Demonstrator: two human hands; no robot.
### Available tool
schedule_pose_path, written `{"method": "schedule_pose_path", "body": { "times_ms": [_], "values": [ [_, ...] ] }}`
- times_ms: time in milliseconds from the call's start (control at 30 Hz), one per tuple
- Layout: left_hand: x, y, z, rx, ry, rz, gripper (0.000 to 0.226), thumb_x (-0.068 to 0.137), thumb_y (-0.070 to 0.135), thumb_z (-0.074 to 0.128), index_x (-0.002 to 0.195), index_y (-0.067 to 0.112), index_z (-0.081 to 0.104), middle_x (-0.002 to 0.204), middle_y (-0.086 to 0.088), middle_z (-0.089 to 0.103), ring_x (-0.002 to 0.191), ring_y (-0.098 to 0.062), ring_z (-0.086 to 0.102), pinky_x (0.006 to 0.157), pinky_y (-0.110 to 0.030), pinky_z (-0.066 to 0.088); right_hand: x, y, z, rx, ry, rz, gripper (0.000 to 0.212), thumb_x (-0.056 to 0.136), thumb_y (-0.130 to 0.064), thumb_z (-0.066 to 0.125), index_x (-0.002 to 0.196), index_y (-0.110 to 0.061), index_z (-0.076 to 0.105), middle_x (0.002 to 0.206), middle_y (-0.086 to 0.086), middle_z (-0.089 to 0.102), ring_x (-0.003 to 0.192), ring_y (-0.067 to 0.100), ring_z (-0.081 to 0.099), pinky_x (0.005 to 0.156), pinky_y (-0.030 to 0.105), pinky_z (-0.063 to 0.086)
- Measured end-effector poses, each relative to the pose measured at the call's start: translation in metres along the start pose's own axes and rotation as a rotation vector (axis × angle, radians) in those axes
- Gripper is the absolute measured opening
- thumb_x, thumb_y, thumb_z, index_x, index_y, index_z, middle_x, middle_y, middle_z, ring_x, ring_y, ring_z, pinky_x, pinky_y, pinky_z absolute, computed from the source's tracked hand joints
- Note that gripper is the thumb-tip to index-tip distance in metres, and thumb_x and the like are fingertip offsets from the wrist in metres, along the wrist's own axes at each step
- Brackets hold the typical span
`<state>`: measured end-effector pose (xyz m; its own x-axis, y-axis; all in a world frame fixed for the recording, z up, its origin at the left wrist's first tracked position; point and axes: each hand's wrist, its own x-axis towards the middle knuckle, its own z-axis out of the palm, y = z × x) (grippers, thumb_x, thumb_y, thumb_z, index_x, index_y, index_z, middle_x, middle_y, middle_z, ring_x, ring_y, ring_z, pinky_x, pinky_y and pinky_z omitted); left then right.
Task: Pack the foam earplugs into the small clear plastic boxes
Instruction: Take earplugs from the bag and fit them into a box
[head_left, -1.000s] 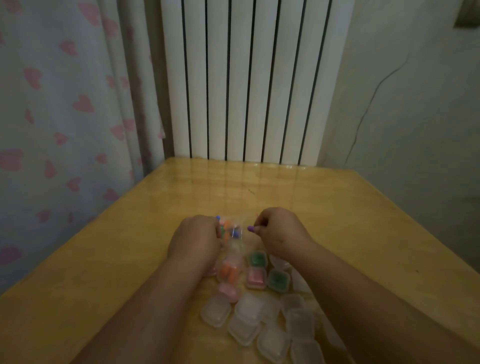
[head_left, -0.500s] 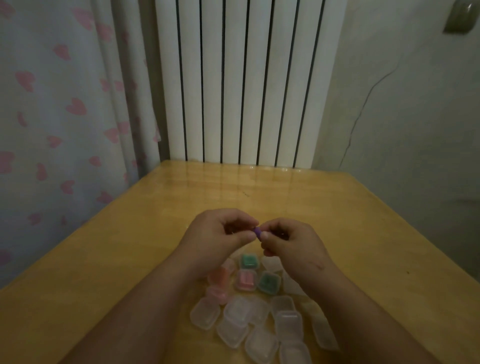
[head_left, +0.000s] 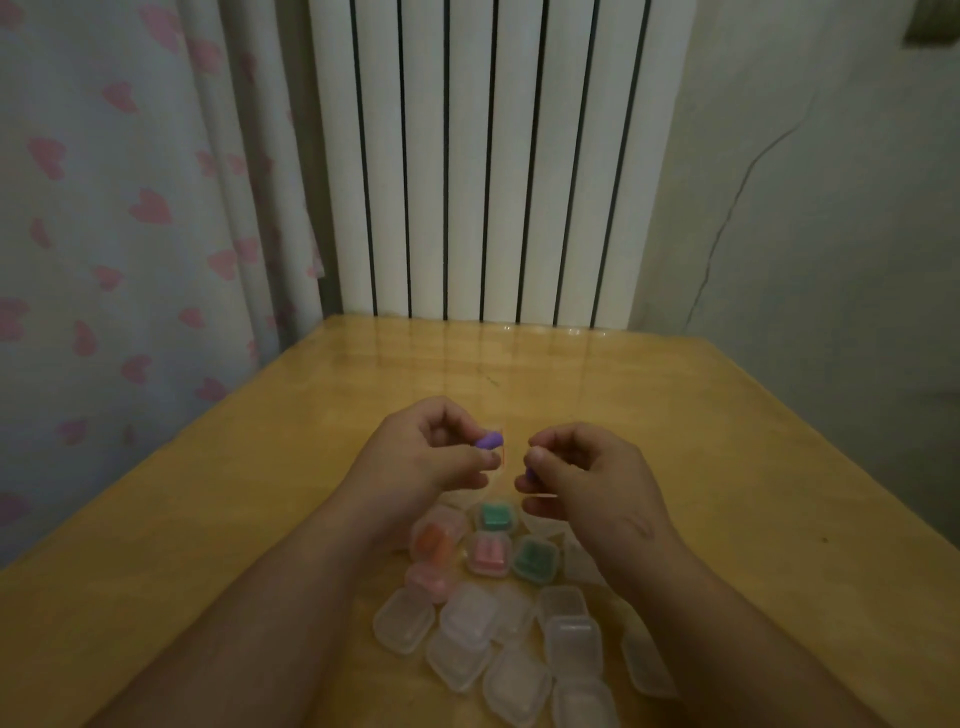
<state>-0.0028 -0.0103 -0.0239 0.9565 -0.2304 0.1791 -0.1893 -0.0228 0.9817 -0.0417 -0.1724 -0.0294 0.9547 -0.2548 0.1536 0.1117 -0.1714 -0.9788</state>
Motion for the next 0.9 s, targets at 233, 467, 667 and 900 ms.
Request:
{"method": "schedule_pose_path", "body": {
  "times_ms": [233,467,667,900],
  "values": [
    [0.002,-0.002,0.003,0.118,0.043,0.016,0.032,0.082,-0.009,0.06,0.087,0.02,0.073,0.078,-0.005,0.073,0.068,-0.014,0.062,0.059,-0.028,0.051,-0.002,0.004,0.009,-0.053,0.016,-0.033,0.017,0.076,-0.002,0.075,0.084,-0.012,0.065,0.081,0.008,0.073,0.077,0.023,0.071,0.079,0.047,0.058],
    [0.0,-0.005,0.012,0.114,-0.005,-0.008,0.016,0.082,-0.002,0.071,0.084,0.013,0.073,0.071,-0.004,0.072,0.068,-0.014,0.066,0.062,-0.028,0.054,-0.004,0.004,0.012,0.099,0.05,-0.024,0.014,0.078,-0.002,0.074,0.089,-0.007,0.067,0.078,0.011,0.072,0.071,0.024,0.072,0.076,0.046,0.06],
    [0.0,-0.005,0.009,0.124,0.022,-0.019,0.022,0.081,-0.002,0.072,0.088,0.019,0.072,0.071,0.002,0.072,0.066,-0.007,0.063,0.061,-0.025,0.047,-0.002,0.006,0.013,0.001,0.068,-0.062,0.008,0.082,-0.011,0.072,0.086,-0.018,0.073,0.077,-0.001,0.072,0.066,0.012,0.069,0.072,0.045,0.06],
    [0.001,-0.005,0.01,-0.011,0.017,-0.068,0.019,0.08,-0.013,0.067,0.084,0.006,0.067,0.073,-0.01,0.072,0.069,-0.019,0.069,0.06,-0.026,0.055,0.002,0.004,0.005,0.076,0.074,-0.051,0.019,0.083,0.0,0.068,0.09,-0.017,0.071,0.084,0.001,0.074,0.072,0.012,0.071,0.07,0.026,0.057]
  ]
}}
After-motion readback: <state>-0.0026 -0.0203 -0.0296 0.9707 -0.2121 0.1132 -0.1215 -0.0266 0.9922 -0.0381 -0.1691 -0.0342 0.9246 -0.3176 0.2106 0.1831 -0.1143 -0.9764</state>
